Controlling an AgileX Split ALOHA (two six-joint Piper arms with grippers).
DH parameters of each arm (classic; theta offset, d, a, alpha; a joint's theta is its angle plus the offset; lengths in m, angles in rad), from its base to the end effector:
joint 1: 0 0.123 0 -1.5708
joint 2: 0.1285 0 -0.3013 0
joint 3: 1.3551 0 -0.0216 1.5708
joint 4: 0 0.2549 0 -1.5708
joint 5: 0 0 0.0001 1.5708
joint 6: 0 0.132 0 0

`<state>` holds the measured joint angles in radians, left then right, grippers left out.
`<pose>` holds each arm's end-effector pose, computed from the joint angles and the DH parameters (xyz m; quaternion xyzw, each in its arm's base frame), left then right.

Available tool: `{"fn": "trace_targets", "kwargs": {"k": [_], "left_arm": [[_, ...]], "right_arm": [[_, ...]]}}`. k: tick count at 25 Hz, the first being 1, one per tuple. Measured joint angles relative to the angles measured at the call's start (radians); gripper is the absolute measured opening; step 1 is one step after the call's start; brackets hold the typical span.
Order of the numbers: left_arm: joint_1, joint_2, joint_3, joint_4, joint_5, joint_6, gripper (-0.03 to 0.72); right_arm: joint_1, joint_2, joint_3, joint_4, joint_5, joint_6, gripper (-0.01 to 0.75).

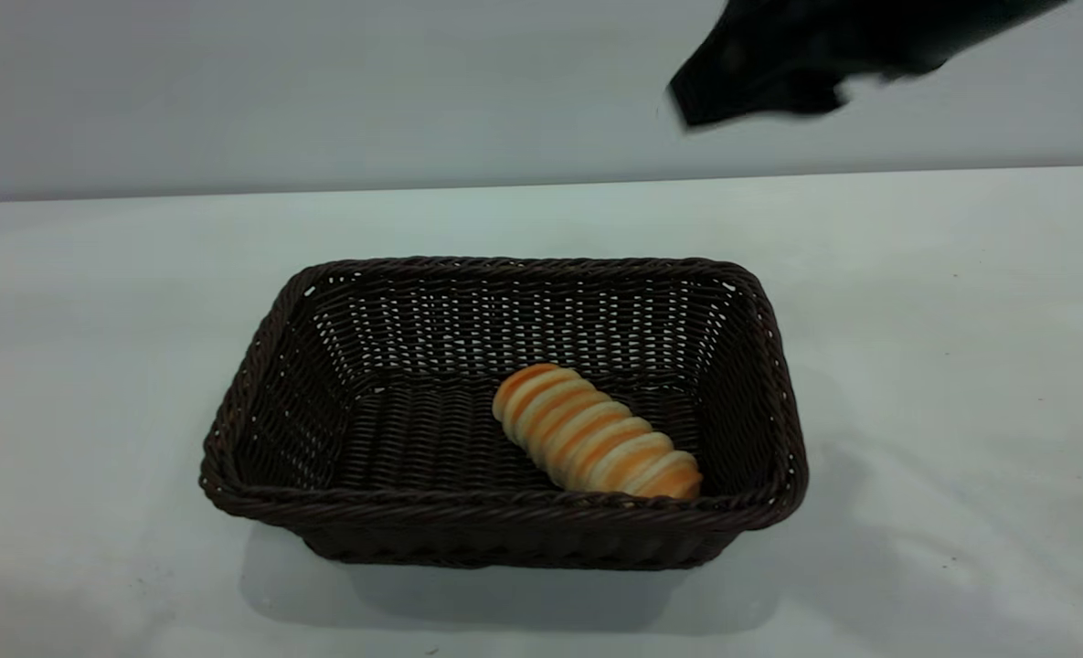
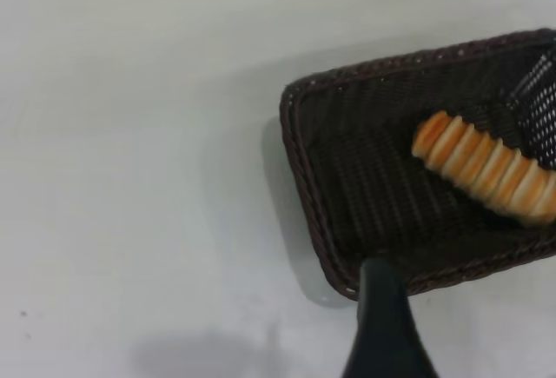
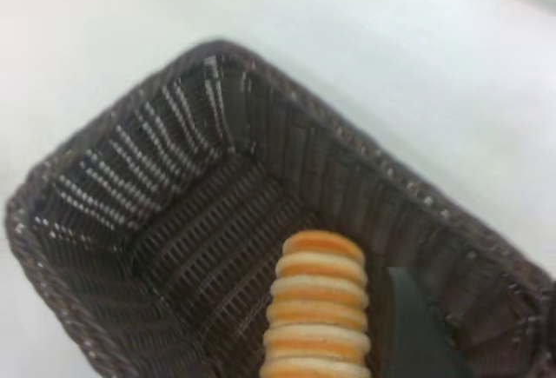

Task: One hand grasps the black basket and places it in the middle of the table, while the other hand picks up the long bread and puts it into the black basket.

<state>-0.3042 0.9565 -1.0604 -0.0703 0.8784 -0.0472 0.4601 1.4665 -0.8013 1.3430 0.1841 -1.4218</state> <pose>0.1957 -0.0689 0.3755 0.1071 0.8971 -0.1082 0.4147 0.2926 0.1714 0.2276 -0.2768 0.8422 0.1637 0.4328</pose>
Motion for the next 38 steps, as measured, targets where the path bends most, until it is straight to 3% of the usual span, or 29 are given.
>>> {"fn": "trace_targets", "kwargs": {"k": [10,20,25,32,38], "left_arm": [[0.000,-0.265,0.240,0.036,0.009,0.001,0.544],[0.000,-0.506,0.424,0.037,0.044,0.001,0.544],[0.000,-0.587,0.475,0.037,0.055,-0.003,0.544],[0.000,-0.642,0.514,0.041,0.125,-0.005,0.544],[0.000,-0.651,0.514,0.049,0.154,-0.005,0.544]], "right_arm": [[0.000,-0.466,0.223,-0.006,-0.063,0.070,0.328],[0.000,-0.689,0.398,-0.107,0.053,0.200,0.327],[0.000,-0.690,0.415,-0.343,0.203,0.412,0.327],[0.000,-0.700,0.405,-0.838,0.396,0.898,0.327],[0.000,-0.841,0.276,-1.161,0.615,1.216,0.327]]}}
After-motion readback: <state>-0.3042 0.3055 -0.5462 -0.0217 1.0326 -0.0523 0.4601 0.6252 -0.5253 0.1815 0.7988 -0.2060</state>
